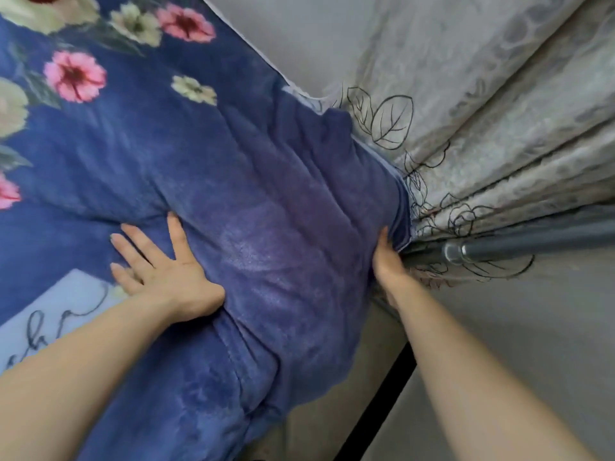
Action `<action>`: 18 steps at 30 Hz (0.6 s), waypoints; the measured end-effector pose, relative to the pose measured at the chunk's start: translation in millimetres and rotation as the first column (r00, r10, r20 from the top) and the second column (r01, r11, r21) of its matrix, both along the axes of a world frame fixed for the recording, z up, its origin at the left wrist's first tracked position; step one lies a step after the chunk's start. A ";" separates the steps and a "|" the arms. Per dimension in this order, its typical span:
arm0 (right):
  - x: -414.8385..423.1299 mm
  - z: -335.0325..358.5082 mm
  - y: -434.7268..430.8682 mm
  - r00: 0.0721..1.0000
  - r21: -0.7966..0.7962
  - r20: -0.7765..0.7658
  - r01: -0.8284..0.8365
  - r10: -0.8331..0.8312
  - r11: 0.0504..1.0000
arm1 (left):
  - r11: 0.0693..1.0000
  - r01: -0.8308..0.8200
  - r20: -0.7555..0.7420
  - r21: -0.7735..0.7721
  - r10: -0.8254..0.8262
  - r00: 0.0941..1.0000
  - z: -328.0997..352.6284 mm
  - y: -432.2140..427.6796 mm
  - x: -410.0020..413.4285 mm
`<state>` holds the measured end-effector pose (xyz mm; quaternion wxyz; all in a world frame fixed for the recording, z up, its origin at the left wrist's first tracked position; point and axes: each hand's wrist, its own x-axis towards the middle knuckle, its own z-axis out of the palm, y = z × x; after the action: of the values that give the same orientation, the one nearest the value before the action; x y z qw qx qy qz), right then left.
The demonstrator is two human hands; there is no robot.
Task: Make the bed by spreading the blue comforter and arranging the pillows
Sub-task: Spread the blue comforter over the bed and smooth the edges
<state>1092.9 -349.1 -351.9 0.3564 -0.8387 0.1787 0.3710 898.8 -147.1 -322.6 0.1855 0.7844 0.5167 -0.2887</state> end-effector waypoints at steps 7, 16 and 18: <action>0.7 34.5 44.2 0.809 -0.051 0.578 0.173 -0.112 0.984 | 0.996 -0.037 -0.018 -0.084 0.035 0.999 4.4 3.2 7.2; 56.8 62.3 173.0 0.337 -0.481 0.475 -0.674 0.813 0.560 | 0.980 -0.090 -0.002 -0.180 0.091 0.996 10.4 7.8 10.0; 60.8 69.8 179.6 0.057 -0.657 0.369 -0.690 0.928 0.304 | 0.981 -0.066 0.045 -0.183 0.075 0.996 13.7 9.2 8.3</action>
<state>1153.7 -169.5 -282.1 -0.0195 -0.8951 -0.4299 0.1167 907.1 -137.8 -308.9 0.2797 0.7526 0.5108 -0.3073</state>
